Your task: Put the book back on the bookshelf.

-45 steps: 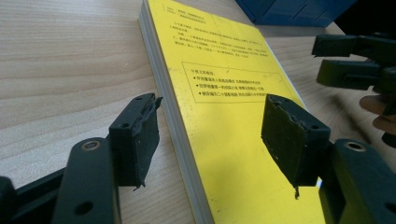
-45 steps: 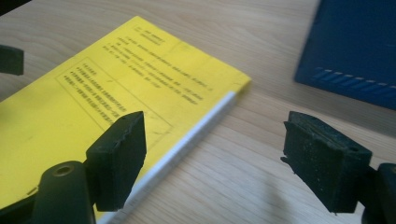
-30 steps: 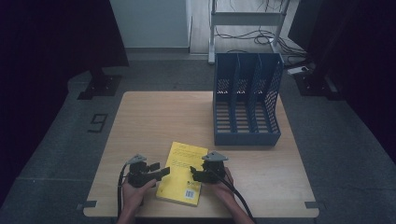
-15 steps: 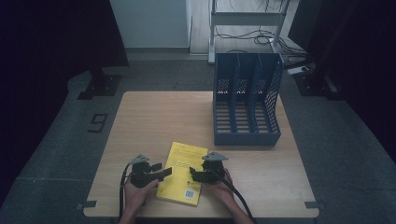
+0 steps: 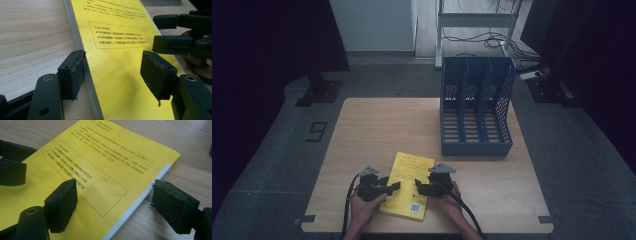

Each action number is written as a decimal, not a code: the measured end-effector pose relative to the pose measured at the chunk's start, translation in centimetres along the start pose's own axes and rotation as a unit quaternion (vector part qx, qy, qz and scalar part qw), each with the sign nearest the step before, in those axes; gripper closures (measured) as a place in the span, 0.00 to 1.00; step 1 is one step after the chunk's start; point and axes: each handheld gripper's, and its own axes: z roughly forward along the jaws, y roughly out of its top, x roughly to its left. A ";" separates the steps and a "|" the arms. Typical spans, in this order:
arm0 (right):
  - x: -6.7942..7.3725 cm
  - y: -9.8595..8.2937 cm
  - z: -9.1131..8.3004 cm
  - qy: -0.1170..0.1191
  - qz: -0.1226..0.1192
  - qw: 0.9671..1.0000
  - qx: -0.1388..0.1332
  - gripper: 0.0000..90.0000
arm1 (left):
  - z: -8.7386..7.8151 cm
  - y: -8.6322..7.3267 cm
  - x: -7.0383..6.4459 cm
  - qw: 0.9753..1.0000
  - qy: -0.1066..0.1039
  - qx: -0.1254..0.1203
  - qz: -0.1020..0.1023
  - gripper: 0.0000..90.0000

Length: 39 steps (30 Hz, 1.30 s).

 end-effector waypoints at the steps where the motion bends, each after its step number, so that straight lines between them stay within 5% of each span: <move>1: 0.0 0.0 0.0 -0.001 -0.001 1.000 -0.001 0.23 | 0.0 0.0 -0.1 1.000 0.003 0.000 0.002 0.39; 39: 0.2 -0.1 -0.1 -0.006 -0.001 1.000 -0.004 0.24 | 0.5 0.5 -1.2 0.997 0.064 0.008 0.029 0.50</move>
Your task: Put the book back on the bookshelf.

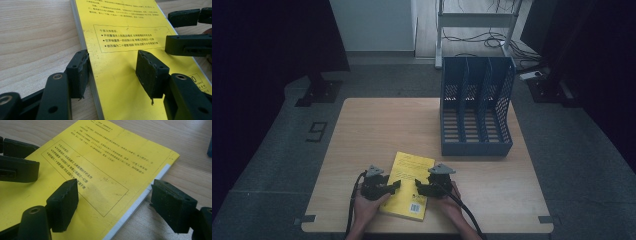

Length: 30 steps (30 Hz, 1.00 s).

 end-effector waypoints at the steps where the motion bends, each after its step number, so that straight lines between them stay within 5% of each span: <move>1: 0.0 0.0 0.0 0.000 0.001 1.000 0.000 0.24 | 0.0 0.0 0.0 1.000 0.000 0.000 -0.001 0.50; 30: -0.3 0.0 0.0 0.005 0.008 1.000 0.003 0.25 | -0.4 0.2 0.3 0.999 -0.024 -0.005 -0.039 0.51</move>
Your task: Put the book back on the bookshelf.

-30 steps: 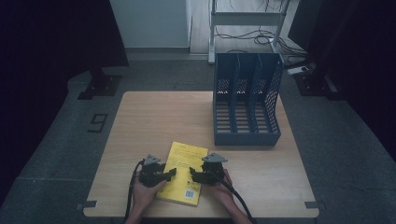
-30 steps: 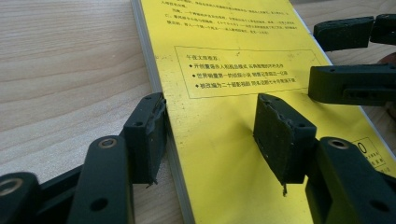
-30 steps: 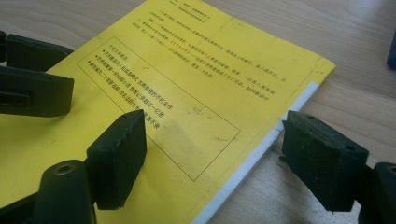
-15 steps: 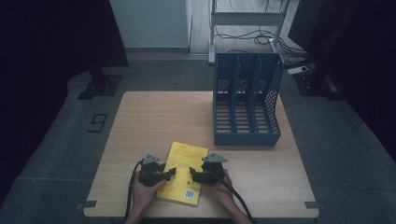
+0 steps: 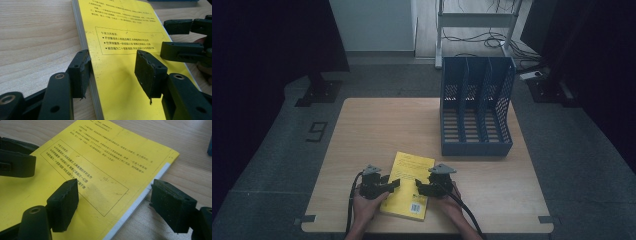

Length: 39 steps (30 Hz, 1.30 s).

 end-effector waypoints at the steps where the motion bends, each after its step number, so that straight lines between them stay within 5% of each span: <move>1: 0.0 0.0 0.0 0.000 0.000 1.000 0.000 0.25 | 0.0 0.0 0.0 1.000 0.000 0.000 0.000 0.51; 13: -0.2 0.0 0.0 -0.002 0.006 1.000 -0.001 0.26 | -0.5 0.1 0.4 0.999 -0.034 -0.012 -0.029 0.51; 16: -0.2 0.0 0.0 -0.003 0.007 1.000 -0.002 0.26 | -1.1 0.4 0.5 0.996 -0.065 -0.031 -0.045 0.50; 23: -0.2 0.0 0.0 -0.002 0.009 1.000 -0.001 0.26 | -1.4 0.5 0.2 0.993 -0.084 -0.050 -0.059 0.50; 27: -0.2 0.0 0.0 -0.002 0.009 1.000 -0.001 0.26 | -1.3 0.4 0.5 0.993 -0.090 -0.047 -0.065 0.50; 32: -0.2 0.0 -0.1 -0.003 0.011 1.000 -0.002 0.26 | -1.3 0.5 1.2 0.987 -0.122 -0.047 -0.092 0.49; 37: -0.2 0.0 -0.1 -0.003 0.011 1.000 -0.002 0.26 | -1.1 0.5 1.4 0.988 -0.122 -0.026 -0.094 0.47; 39: -0.2 0.0 -0.1 -0.003 0.011 1.000 -0.002 0.26 | -1.1 0.5 1.6 0.984 -0.136 -0.025 -0.110 0.46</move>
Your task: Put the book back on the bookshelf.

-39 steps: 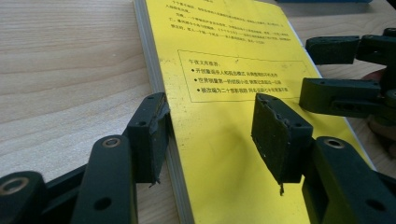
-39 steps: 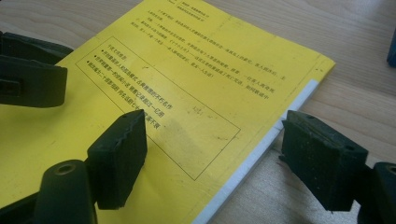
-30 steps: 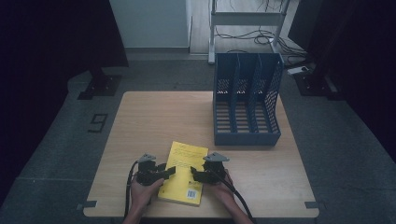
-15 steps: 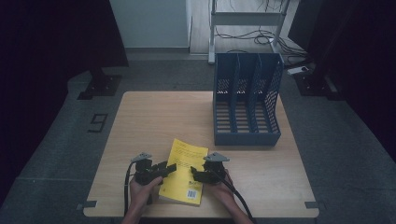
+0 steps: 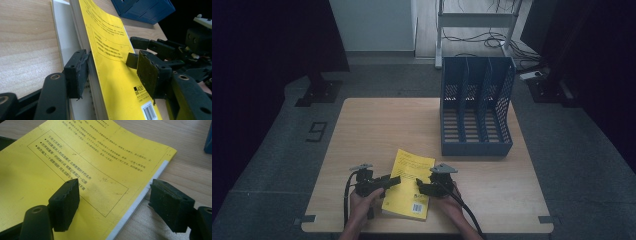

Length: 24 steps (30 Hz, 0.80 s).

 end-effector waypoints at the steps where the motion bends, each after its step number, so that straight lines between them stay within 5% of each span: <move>1: 0.0 0.0 0.0 0.000 0.001 1.000 0.000 0.26 | 0.0 0.0 0.0 1.000 -0.005 -0.002 -0.005 0.46; 9: 0.0 0.0 0.0 -0.001 0.001 1.000 0.000 0.26 | 0.2 0.0 0.1 1.000 0.000 0.003 -0.009 0.45; 16: 0.0 0.0 0.0 0.000 0.001 1.000 0.000 0.26 | 0.4 0.0 0.6 0.999 -0.021 0.020 -0.019 0.45; 24: 0.0 0.0 0.0 -0.001 0.001 1.000 0.000 0.26 | 0.7 0.1 0.5 0.999 0.010 0.040 0.001 0.45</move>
